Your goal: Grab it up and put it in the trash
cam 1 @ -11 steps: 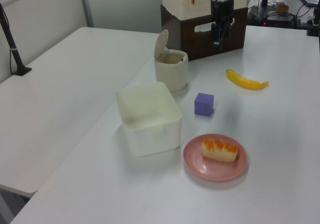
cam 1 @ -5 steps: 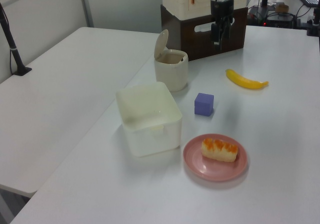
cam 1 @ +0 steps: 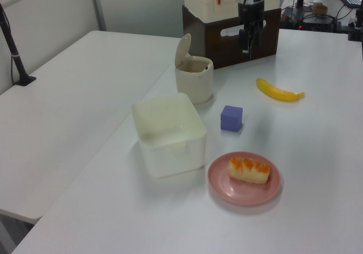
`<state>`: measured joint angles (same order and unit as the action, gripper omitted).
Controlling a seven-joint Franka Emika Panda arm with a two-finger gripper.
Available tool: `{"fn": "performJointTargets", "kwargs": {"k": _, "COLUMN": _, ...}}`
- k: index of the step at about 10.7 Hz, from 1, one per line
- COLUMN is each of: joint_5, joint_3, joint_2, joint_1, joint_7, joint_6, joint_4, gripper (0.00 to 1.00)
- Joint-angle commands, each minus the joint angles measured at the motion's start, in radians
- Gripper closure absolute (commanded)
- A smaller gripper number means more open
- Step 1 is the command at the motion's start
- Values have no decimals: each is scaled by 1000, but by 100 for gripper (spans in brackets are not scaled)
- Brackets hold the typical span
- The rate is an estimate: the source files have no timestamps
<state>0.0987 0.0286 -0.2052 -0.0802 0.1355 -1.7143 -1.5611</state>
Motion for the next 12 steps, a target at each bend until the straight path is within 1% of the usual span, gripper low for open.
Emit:
{"fn": "performJointTargets", "kwargs": {"k": 1, "joint_5": -11, "joint_3": 4, "joint_2": 7, "joint_1": -7, "joint_7": -1, "joint_6": -11, "joint_4": -13, "gripper": 4}}
{"fn": "performJointTargets", "kwargs": {"k": 10, "joint_5": -4, "joint_3": -1, "joint_2": 4, "joint_1": -10, "joint_7": -1, "joint_6": -11, "joint_4": -16, "gripper": 3}}
{"fn": "performJointTargets", "kwargs": {"k": 12, "joint_5": -4, "joint_3": -3, "joint_2": 4, "joint_1": -10, "joint_7": -1, "joint_6": -11, "joint_4": -16, "gripper": 0}}
